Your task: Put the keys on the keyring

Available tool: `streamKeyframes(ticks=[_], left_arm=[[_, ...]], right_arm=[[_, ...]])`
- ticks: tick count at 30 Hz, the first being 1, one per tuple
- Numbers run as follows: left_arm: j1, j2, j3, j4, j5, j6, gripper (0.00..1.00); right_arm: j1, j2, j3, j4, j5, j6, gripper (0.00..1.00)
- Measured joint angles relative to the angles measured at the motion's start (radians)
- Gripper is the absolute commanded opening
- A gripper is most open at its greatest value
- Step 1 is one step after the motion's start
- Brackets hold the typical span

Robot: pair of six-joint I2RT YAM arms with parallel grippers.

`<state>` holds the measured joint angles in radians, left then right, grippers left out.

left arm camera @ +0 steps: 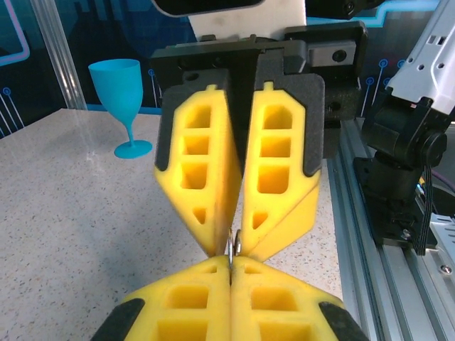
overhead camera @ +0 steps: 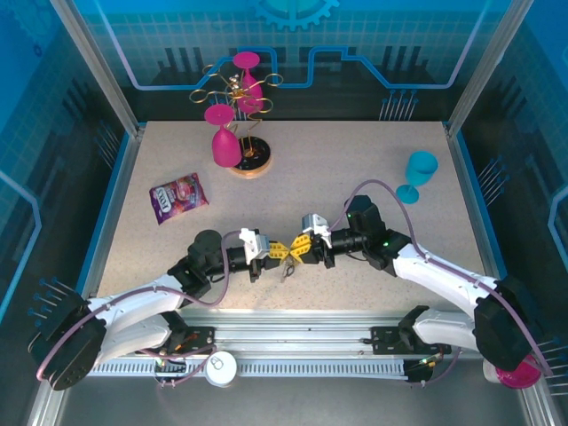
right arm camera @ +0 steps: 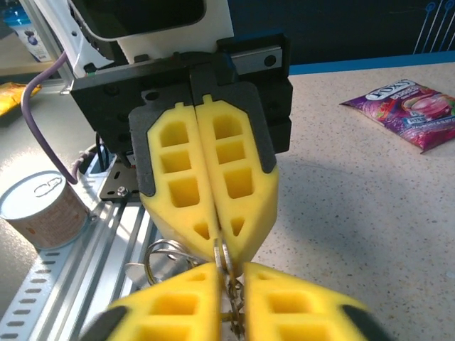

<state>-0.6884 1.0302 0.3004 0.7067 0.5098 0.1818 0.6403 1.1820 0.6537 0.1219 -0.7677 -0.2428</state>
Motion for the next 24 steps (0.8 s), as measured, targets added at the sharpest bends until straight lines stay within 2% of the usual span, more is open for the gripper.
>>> streamKeyframes(ticks=[2,4,6,16,24], left_arm=[[0.000,0.000,-0.003,0.002,-0.001,-0.001,0.00],[0.000,0.000,-0.004,-0.001,-0.005,0.002,0.21],[-0.002,-0.005,-0.004,-0.015,-0.017,0.006,0.27],[-0.003,-0.039,0.058,-0.199,-0.042,0.058,0.22],[-0.003,-0.035,0.076,-0.259,-0.040,0.085,0.12]], right_arm=[[0.000,0.000,0.000,-0.006,0.000,-0.006,0.00],[0.000,0.000,0.003,-0.021,0.004,-0.023,0.00],[0.003,0.000,0.019,-0.066,0.017,-0.048,0.00],[0.074,0.034,0.262,-0.473,0.217,-0.268,0.00],[0.134,0.098,0.366,-0.652,0.332,-0.371,0.00]])
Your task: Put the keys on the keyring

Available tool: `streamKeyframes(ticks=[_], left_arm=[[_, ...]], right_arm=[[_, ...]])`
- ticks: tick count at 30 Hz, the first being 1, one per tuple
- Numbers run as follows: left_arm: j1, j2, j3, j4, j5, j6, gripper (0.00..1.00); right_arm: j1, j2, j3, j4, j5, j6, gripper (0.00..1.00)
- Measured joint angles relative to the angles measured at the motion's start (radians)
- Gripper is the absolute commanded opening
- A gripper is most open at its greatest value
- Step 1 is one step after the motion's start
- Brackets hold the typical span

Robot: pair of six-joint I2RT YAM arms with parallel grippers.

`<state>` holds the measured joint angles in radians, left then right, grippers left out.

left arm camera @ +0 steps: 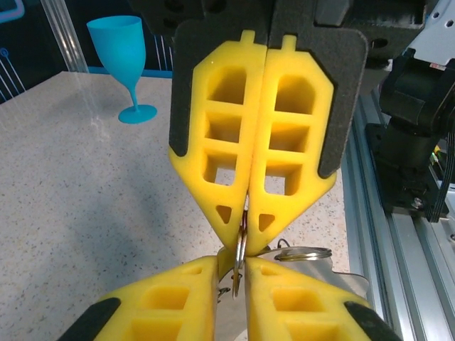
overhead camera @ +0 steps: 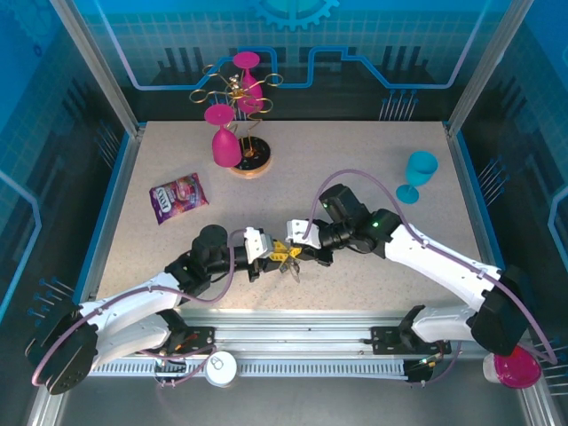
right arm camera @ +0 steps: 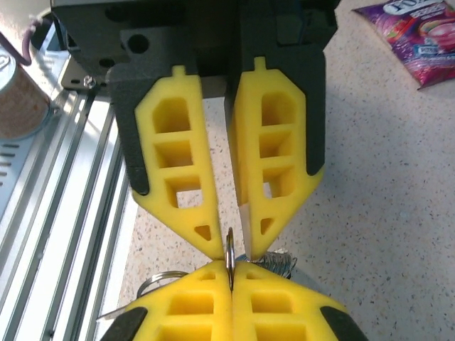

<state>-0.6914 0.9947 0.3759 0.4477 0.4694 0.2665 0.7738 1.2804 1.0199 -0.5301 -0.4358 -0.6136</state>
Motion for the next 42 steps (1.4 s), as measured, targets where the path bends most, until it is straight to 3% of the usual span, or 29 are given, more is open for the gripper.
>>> streamKeyframes(ticks=[5,9,13,18,25,29,36,42], left_arm=[[0.000,0.001,0.010,-0.040,0.016,0.019,0.00],[0.000,0.001,0.014,-0.047,0.022,0.025,0.00],[0.000,-0.001,-0.001,0.011,0.021,0.019,0.00],[0.000,0.007,-0.061,0.148,0.026,-0.023,0.00],[0.000,0.037,-0.080,0.261,0.041,-0.066,0.00],[0.000,0.039,-0.082,0.289,0.045,-0.079,0.00],[0.000,0.039,-0.086,0.296,0.045,-0.084,0.00],[0.000,0.039,-0.086,0.296,0.045,-0.084,0.00]], right_arm=[[0.018,0.026,0.041,-0.053,0.037,-0.032,0.00],[0.017,0.021,0.034,-0.039,0.028,-0.021,0.30],[-0.026,-0.068,-0.081,0.095,-0.048,0.057,0.37],[-0.107,-0.149,-0.260,0.286,-0.134,0.191,0.36],[-0.108,-0.142,-0.301,0.409,-0.178,0.262,0.33],[-0.108,-0.132,-0.301,0.448,-0.201,0.278,0.26],[-0.114,-0.142,-0.312,0.451,-0.211,0.283,0.32],[-0.127,-0.177,-0.321,0.440,-0.209,0.284,0.27]])
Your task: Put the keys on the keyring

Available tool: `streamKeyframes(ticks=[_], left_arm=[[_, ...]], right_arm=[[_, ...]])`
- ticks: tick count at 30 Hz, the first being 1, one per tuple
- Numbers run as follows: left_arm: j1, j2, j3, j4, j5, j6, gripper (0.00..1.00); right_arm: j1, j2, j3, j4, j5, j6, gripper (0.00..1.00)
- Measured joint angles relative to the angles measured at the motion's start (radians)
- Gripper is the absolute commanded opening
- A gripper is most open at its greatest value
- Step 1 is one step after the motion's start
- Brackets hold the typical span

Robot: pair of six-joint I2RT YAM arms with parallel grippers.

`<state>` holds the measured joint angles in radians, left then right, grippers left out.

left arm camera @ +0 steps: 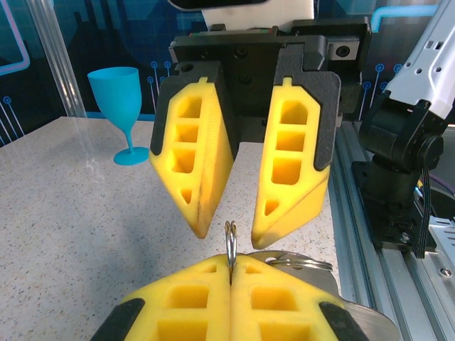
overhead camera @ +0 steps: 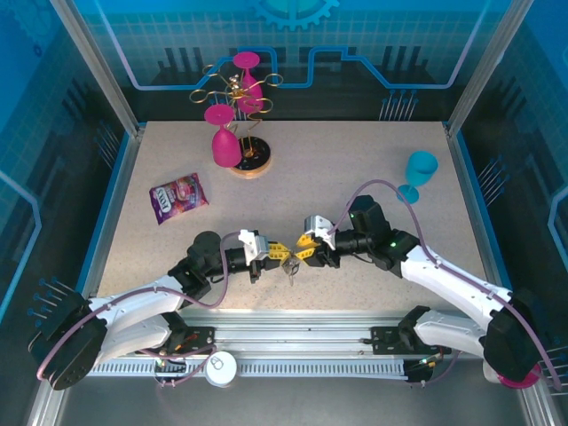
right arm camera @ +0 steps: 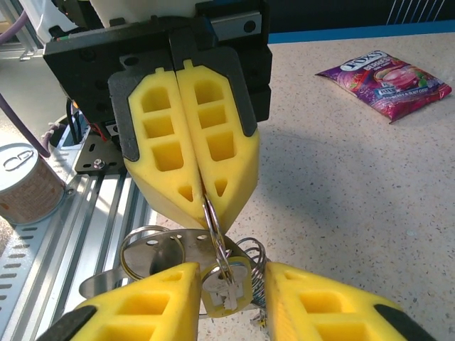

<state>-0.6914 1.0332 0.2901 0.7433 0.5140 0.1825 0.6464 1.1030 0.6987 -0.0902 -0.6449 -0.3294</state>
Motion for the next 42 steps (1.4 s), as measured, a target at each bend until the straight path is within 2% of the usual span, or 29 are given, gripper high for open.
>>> streamKeyframes(ticks=[5,10,20,24,28,34,42], left_arm=[[0.000,0.000,0.000,0.000,0.000,0.000,0.00],[0.000,0.000,0.000,-0.001,0.000,0.000,0.00],[0.000,0.000,0.000,-0.004,0.000,0.000,0.00],[0.000,0.002,0.000,-0.002,0.000,0.000,0.00],[0.000,0.011,0.000,0.009,0.000,0.000,0.00],[0.000,0.031,0.000,0.034,0.000,-0.001,0.00],[0.000,0.034,0.000,0.053,0.000,-0.002,0.00]], right_arm=[[0.000,0.000,0.000,-0.006,-0.005,-0.003,0.19],[0.000,0.004,0.000,-0.012,-0.017,-0.005,0.00],[0.000,0.066,0.012,-0.037,-0.022,-0.002,0.00],[0.000,0.062,0.013,-0.035,-0.021,0.007,0.21],[-0.002,0.035,0.008,-0.015,-0.019,0.022,0.31],[-0.006,0.023,0.002,0.023,-0.034,0.030,0.31],[-0.006,0.044,-0.011,0.081,-0.047,0.053,0.23]])
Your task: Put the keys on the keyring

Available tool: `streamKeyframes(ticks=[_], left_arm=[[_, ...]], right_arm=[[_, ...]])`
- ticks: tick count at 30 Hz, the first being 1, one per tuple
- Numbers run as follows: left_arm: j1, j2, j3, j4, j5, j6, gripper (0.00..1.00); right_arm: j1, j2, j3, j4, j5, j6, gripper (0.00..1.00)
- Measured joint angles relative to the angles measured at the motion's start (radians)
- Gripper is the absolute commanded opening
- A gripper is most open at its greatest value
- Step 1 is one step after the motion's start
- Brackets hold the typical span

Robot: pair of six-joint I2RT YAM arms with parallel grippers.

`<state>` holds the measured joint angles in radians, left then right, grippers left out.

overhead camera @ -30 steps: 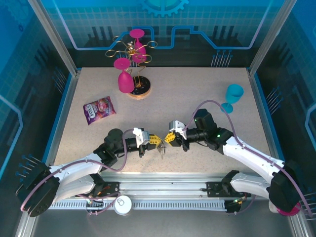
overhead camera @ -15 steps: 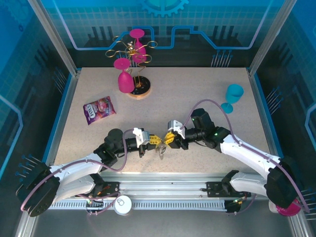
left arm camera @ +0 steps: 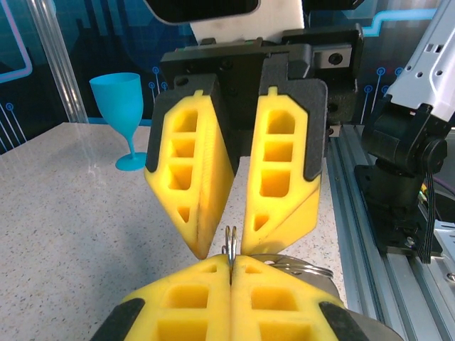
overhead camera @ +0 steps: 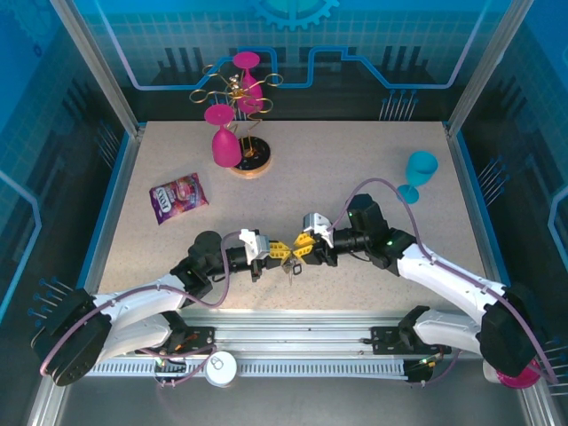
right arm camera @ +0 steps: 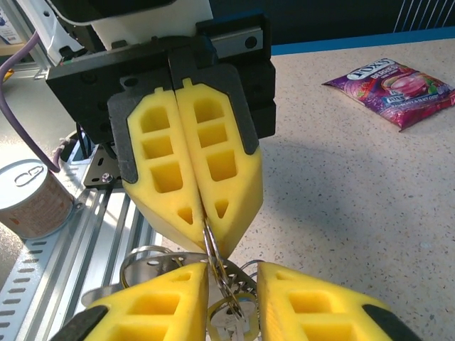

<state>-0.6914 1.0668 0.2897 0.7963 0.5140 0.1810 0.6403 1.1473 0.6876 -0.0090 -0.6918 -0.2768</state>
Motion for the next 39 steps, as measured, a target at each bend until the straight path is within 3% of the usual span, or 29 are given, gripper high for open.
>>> streamKeyframes(ticks=[6,7,9,12,24,32,35,39], left_arm=[[0.001,0.003,0.000,0.003,-0.005,-0.007,0.00],[0.001,0.003,0.000,0.002,-0.006,-0.009,0.00],[0.001,0.002,0.000,0.002,-0.013,-0.013,0.26],[0.000,-0.006,0.000,-0.021,-0.032,-0.013,0.29],[0.000,-0.048,0.098,-0.297,-0.046,0.074,0.21],[0.000,-0.035,0.131,-0.400,-0.018,0.120,0.00],[0.000,-0.035,0.136,-0.412,-0.014,0.134,0.00],[0.000,-0.037,0.120,-0.377,-0.016,0.126,0.00]], right_arm=[[0.000,0.018,-0.002,0.019,-0.018,0.008,0.00],[0.000,0.018,-0.002,0.021,-0.019,0.008,0.00],[0.000,0.017,-0.003,0.018,-0.019,0.008,0.00],[0.000,0.014,0.000,-0.009,-0.012,-0.009,0.00],[0.091,0.069,0.212,-0.385,0.195,-0.200,0.00],[0.138,0.142,0.329,-0.543,0.304,-0.267,0.01],[0.139,0.137,0.326,-0.540,0.311,-0.253,0.25],[0.101,0.060,0.253,-0.452,0.285,-0.197,0.27]])
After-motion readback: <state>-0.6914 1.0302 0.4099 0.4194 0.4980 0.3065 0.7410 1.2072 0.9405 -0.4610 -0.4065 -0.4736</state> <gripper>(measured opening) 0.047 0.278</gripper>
